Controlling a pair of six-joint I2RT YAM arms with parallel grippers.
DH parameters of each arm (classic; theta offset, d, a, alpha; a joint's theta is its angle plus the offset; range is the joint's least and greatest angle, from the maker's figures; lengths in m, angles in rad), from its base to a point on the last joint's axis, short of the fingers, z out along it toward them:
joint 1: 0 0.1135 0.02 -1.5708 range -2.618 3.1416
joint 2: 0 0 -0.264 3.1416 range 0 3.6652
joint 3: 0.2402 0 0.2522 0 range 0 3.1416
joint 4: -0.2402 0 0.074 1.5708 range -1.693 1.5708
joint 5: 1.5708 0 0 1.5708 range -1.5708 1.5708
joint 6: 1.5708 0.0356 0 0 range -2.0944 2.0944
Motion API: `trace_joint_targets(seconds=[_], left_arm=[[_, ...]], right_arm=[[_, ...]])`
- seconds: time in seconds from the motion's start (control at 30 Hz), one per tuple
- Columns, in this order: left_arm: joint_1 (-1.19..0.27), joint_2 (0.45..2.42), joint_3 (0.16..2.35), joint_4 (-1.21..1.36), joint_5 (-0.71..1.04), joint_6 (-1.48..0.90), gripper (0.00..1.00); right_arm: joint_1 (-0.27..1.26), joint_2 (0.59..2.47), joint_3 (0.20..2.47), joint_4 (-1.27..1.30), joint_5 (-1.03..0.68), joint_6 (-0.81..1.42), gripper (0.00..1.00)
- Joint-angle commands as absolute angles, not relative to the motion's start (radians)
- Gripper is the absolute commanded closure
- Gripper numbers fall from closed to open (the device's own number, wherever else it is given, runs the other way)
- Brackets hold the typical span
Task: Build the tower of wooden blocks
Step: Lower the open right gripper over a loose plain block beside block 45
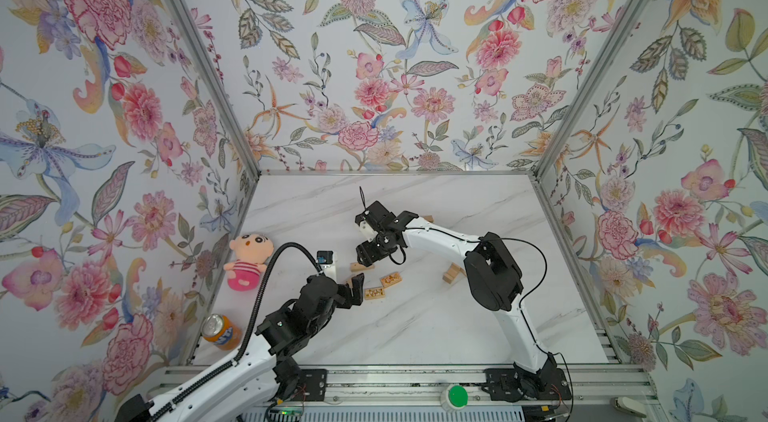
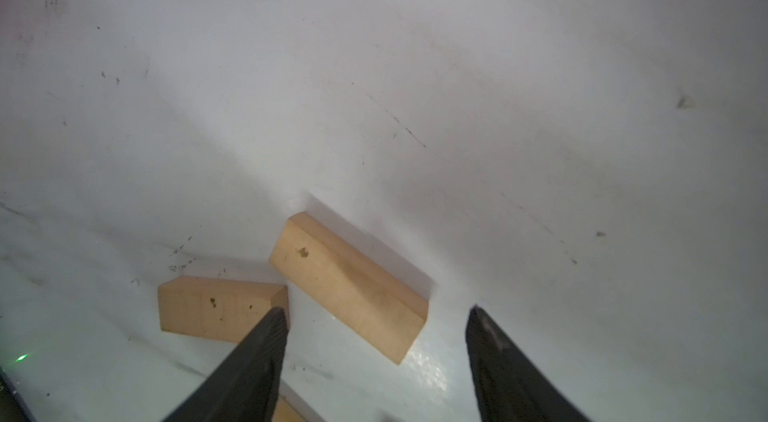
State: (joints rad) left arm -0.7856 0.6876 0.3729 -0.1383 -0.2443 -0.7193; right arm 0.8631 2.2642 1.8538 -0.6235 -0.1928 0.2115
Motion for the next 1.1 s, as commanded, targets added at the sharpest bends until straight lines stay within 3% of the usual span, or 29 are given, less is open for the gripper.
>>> trace_joint_targets(seconds=[0.0, 1.07], left_arm=[[-0.790, 0.674, 0.368, -0.150, -0.272, -0.718, 0.01], [-0.788, 0.643, 0.343, -0.138, -0.279, -0.721, 0.01]], right_arm=[[0.877, 2.297, 1.899, -0.625, -0.221, 0.187, 0.30], [0.868, 2.285, 1.831, -0.623, -0.262, 0.184, 0.35]])
